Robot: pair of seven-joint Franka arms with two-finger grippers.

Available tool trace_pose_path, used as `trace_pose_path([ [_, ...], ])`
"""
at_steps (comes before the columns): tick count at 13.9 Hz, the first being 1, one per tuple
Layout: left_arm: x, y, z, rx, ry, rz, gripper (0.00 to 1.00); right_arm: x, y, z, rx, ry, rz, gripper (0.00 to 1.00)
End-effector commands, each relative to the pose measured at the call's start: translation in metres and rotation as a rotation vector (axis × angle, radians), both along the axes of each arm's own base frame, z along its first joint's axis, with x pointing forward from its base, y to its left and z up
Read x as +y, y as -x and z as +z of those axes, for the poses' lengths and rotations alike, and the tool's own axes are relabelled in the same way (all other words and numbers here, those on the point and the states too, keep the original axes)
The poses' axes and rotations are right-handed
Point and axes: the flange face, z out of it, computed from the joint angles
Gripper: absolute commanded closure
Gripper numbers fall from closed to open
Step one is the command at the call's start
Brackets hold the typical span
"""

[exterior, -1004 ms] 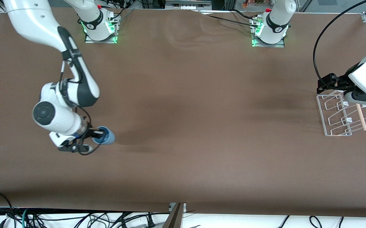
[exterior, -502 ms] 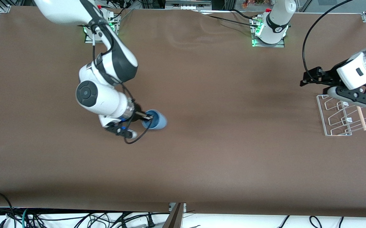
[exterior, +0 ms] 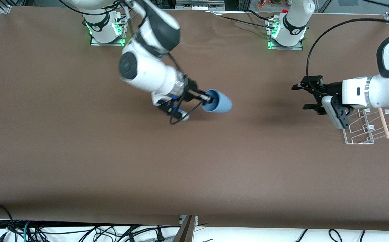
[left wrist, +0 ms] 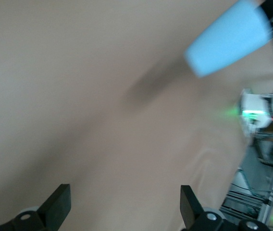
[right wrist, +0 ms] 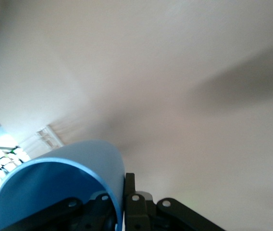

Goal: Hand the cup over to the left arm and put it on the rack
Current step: 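Lift the cup with the right gripper while the left gripper approaches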

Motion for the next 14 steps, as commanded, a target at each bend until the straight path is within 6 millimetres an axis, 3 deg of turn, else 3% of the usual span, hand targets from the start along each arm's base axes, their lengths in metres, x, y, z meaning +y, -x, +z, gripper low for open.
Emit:
trace_pose_path([
  [1, -0.018, -0.005, 0.004, -0.103, 0.172, -0.116, 0.00, 0.041, 0.026, 0.007, -0.001, -0.055, -0.053, 1.00],
  [3, -0.060, -0.004, -0.009, -0.181, 0.334, -0.259, 0.00, 0.048, 0.034, 0.010, 0.019, -0.057, -0.064, 1.00],
  [7, -0.077, -0.004, -0.019, -0.384, 0.432, -0.465, 0.00, 0.050, 0.033, 0.017, 0.012, -0.068, -0.065, 1.00],
  [14, -0.151, 0.004, -0.026, -0.506, 0.401, -0.546, 0.00, 0.044, 0.027, 0.021, 0.021, -0.071, -0.099, 1.00],
])
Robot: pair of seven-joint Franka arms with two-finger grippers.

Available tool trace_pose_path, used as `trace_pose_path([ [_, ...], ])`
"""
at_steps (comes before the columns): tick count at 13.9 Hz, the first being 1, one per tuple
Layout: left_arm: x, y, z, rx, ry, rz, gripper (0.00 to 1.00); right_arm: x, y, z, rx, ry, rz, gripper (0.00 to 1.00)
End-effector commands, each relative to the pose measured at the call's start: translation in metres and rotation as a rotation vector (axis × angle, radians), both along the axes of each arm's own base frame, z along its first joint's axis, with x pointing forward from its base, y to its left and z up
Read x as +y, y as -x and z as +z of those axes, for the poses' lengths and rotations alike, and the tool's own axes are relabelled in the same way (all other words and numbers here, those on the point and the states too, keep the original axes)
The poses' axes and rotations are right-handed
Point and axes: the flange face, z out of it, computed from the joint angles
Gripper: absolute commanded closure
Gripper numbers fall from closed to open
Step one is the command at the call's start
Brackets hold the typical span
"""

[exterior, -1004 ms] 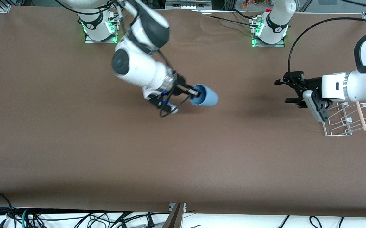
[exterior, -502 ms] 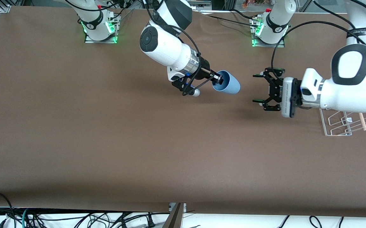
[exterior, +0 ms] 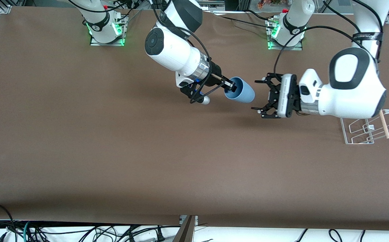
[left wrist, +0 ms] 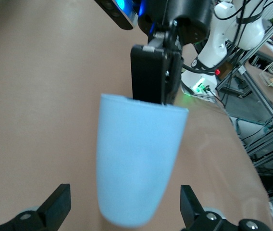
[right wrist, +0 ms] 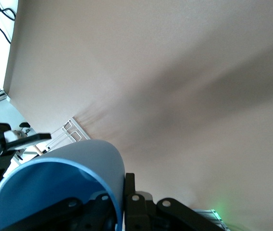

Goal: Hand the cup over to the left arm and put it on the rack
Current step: 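Grasp the cup body with the left gripper beside the right gripper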

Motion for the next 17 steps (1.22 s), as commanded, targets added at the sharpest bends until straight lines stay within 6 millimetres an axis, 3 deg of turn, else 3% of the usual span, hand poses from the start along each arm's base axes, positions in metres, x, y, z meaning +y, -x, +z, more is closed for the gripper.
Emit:
trace_pose_path([
  [1, -0.025, 0.006, -0.011, -0.055, 0.018, -0.006, 0.01, 0.001, -0.003, 0.009, 0.013, -0.022, -0.018, 1.00],
  [2, -0.036, 0.009, -0.014, -0.067, 0.015, -0.006, 0.02, 0.000, -0.004, 0.008, 0.015, -0.022, -0.021, 1.00],
  [3, -0.042, 0.011, -0.018, -0.079, 0.008, -0.008, 0.13, 0.001, -0.003, 0.010, 0.013, -0.024, -0.019, 1.00],
  [4, -0.043, 0.012, -0.020, -0.096, 0.014, -0.021, 0.52, 0.000, -0.004, 0.011, 0.012, -0.027, -0.022, 1.00],
  [5, -0.043, 0.012, -0.021, -0.101, 0.016, -0.027, 0.82, -0.002, -0.006, 0.013, 0.010, -0.029, -0.025, 1.00],
  [6, -0.041, 0.012, -0.020, -0.104, 0.017, -0.030, 0.98, -0.003, -0.008, 0.013, 0.010, -0.028, -0.029, 1.00],
  [10, -0.033, 0.011, -0.017, -0.115, 0.023, -0.044, 1.00, -0.010, -0.016, 0.018, 0.010, -0.035, -0.051, 1.00],
  [12, -0.028, 0.012, -0.019, -0.090, 0.026, -0.058, 1.00, -0.014, -0.018, 0.020, 0.010, -0.035, -0.058, 0.80],
  [13, -0.021, 0.011, -0.018, -0.081, 0.027, -0.056, 1.00, -0.018, -0.022, 0.024, 0.008, -0.038, -0.065, 0.59],
  [14, -0.014, 0.010, -0.016, -0.077, 0.022, -0.062, 1.00, -0.020, -0.022, 0.026, 0.007, -0.038, -0.066, 0.43],
  [15, -0.009, 0.009, -0.015, -0.072, 0.012, -0.068, 1.00, -0.027, -0.025, 0.041, -0.009, -0.047, -0.073, 0.18],
  [16, -0.006, 0.011, -0.013, -0.069, -0.002, -0.078, 1.00, -0.036, -0.024, 0.060, -0.024, -0.050, -0.072, 0.02],
  [17, -0.004, 0.013, -0.011, -0.070, -0.030, -0.098, 1.00, -0.052, -0.030, 0.075, -0.022, -0.035, -0.072, 0.02],
])
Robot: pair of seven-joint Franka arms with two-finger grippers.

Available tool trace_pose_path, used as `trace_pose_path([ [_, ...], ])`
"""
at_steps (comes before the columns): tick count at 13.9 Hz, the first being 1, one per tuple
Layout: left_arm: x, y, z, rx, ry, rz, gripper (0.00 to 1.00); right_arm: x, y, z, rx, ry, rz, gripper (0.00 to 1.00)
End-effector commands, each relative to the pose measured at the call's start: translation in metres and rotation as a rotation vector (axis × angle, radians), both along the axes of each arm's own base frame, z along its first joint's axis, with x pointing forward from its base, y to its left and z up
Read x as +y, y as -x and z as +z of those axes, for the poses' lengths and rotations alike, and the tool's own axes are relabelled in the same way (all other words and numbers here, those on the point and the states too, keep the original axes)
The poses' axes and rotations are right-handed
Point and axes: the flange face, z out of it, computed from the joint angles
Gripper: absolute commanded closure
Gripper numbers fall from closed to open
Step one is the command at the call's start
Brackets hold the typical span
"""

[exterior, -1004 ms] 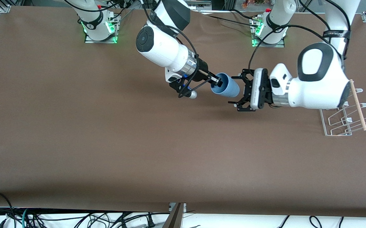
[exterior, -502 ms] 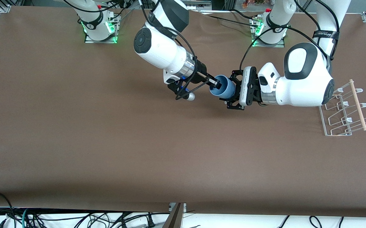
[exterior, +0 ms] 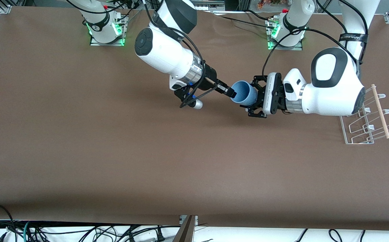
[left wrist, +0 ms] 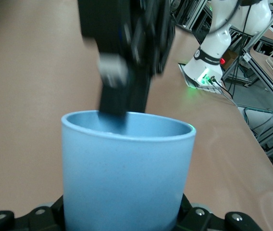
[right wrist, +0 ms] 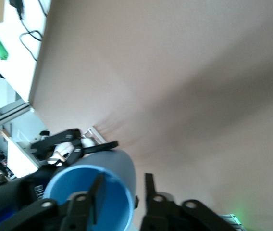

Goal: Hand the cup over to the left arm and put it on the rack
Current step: 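Release the cup from the right gripper while the left gripper withdraws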

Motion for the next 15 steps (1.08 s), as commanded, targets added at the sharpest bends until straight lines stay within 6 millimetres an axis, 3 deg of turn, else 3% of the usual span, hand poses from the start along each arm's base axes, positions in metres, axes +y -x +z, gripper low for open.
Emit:
trace_pose_path([
  [1, 0.012, 0.006, 0.008, -0.026, -0.076, -0.069, 1.00, -0.048, -0.010, 0.050, 0.013, 0.038, -0.001, 0.01],
  [6, 0.042, 0.011, -0.011, -0.004, -0.421, -0.141, 1.00, -0.178, -0.020, 0.126, 0.000, 0.245, 0.091, 0.01],
  [8, 0.072, 0.011, -0.014, 0.010, -0.533, -0.175, 1.00, -0.245, -0.027, 0.137, 0.003, 0.307, 0.189, 0.01],
  [9, 0.087, 0.009, -0.007, 0.011, -0.587, -0.187, 1.00, -0.284, -0.024, 0.152, -0.017, 0.328, 0.242, 0.01],
  [10, 0.099, 0.006, 0.003, 0.011, -0.656, -0.213, 1.00, -0.318, -0.022, 0.157, -0.026, 0.346, 0.309, 0.01],
  [12, 0.117, 0.005, 0.019, 0.020, -0.827, -0.238, 1.00, -0.380, -0.030, 0.147, -0.036, 0.383, 0.416, 0.01],
  [13, 0.125, 0.005, 0.020, 0.034, -0.937, -0.241, 1.00, -0.403, -0.034, 0.139, -0.035, 0.421, 0.425, 0.01],
  [15, 0.131, 0.001, 0.009, 0.022, -1.177, -0.226, 1.00, -0.424, -0.036, 0.124, -0.033, 0.497, 0.478, 0.01],
])
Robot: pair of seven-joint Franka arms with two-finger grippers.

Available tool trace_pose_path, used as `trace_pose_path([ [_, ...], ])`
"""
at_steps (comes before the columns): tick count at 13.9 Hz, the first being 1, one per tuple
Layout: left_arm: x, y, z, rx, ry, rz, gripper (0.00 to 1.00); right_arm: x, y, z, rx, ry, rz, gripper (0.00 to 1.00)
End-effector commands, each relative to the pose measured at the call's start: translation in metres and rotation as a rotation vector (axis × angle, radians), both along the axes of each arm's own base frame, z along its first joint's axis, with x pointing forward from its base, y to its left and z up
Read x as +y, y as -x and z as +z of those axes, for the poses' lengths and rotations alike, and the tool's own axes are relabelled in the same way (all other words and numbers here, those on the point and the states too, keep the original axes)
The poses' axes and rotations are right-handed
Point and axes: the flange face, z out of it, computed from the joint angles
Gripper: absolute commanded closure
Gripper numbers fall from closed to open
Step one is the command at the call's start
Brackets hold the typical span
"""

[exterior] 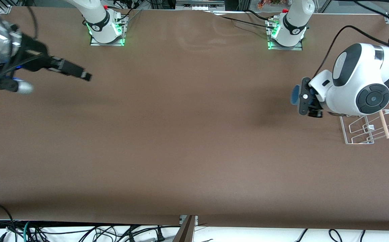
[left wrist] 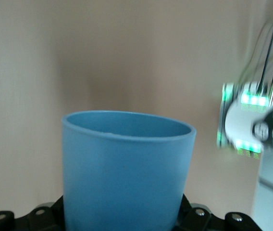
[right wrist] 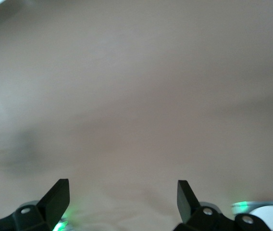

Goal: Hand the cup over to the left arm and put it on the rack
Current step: 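Release the cup from the right gripper while the left gripper withdraws, then carry the cup with the left gripper over the wire rack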

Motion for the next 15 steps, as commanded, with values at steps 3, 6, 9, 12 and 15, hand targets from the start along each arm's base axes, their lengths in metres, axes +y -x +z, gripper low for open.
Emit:
trace_pose_path([
  [3, 0.007, -0.014, -0.023, -0.091, -0.422, 0.013, 1.00, -0.018, 0.002, -0.034, 0.008, 0.143, 0.152, 0.01],
  [6, 0.016, -0.016, -0.040, -0.164, -0.764, 0.050, 1.00, -0.042, 0.010, -0.059, -0.029, 0.165, 0.161, 0.01],
  [9, 0.064, -0.014, -0.083, -0.120, -0.968, 0.146, 1.00, -0.042, 0.025, -0.081, -0.041, 0.201, 0.274, 0.01],
  [12, 0.114, 0.002, -0.099, -0.143, -1.101, 0.100, 1.00, -0.043, 0.035, -0.086, -0.080, 0.261, 0.344, 0.01],
  [15, 0.131, 0.037, -0.107, -0.251, -1.102, 0.036, 1.00, -0.050, 0.041, -0.085, -0.109, 0.262, 0.382, 0.01],
])
